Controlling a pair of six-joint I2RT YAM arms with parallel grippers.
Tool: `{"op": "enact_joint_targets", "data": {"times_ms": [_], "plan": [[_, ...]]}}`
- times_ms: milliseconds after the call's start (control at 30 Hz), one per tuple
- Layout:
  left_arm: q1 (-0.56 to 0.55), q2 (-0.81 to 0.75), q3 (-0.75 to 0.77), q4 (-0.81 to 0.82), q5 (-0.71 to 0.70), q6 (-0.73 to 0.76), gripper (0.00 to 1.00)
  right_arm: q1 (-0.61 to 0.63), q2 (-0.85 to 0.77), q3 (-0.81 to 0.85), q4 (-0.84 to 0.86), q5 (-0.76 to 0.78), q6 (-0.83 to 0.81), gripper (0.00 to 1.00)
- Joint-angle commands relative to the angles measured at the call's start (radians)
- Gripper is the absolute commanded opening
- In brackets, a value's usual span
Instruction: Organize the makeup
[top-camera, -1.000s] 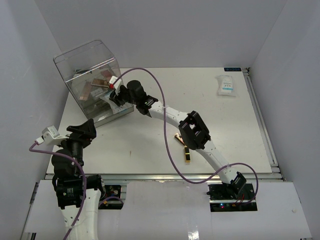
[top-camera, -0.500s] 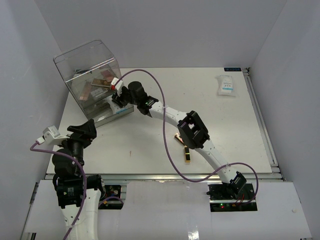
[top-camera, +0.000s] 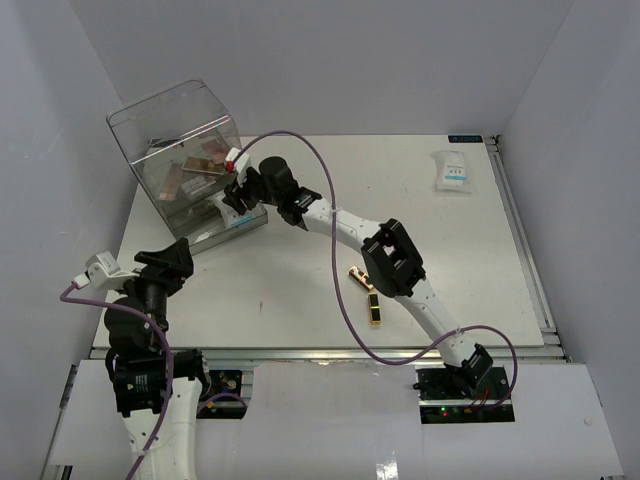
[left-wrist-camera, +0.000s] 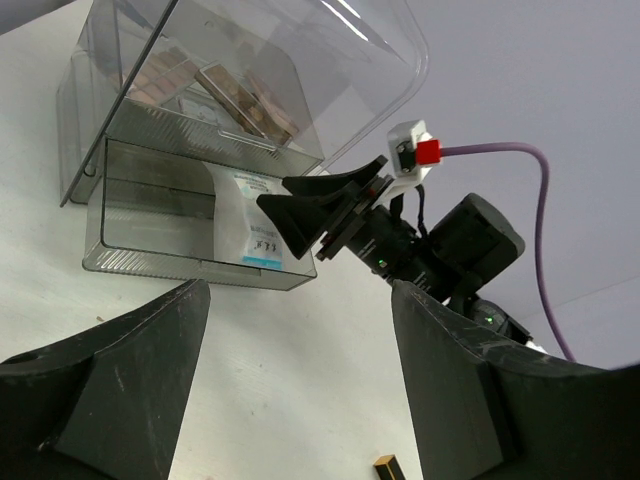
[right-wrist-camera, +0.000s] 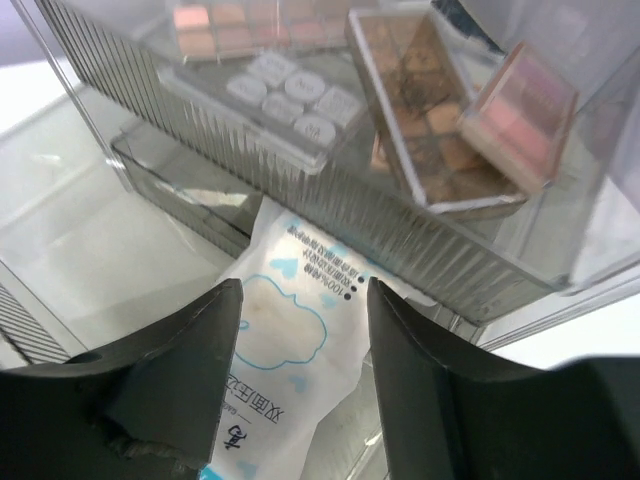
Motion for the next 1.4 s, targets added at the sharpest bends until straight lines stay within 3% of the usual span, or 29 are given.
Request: {"op": "enact_joint_targets", "data": {"times_ms": [0, 333, 1133, 1367], "plan": [[0.002, 0.005, 0.008, 0.014, 0.024, -0.002, 0.84, -0.014, -0.127, -0.018, -0.002, -0.011, 0.079, 0.66], [0.002, 0.004, 0.015, 0.017, 0.031, 0.007, 0.84, -0.016, -0.128, -0.076, -0.055, 0.117, 0.182, 0.70], [0.002, -0.012, 0.007, 0.014, 0.032, 0.013, 0.84, 0.018, -0.040, -0.054, -0.137, 0.160, 0.274, 0.67], [0.002, -0.015, 0.006, 0.012, 0.032, 0.012, 0.84, 0.024, -0.023, -0.048, -0.146, 0.127, 0.283, 0.59]]}}
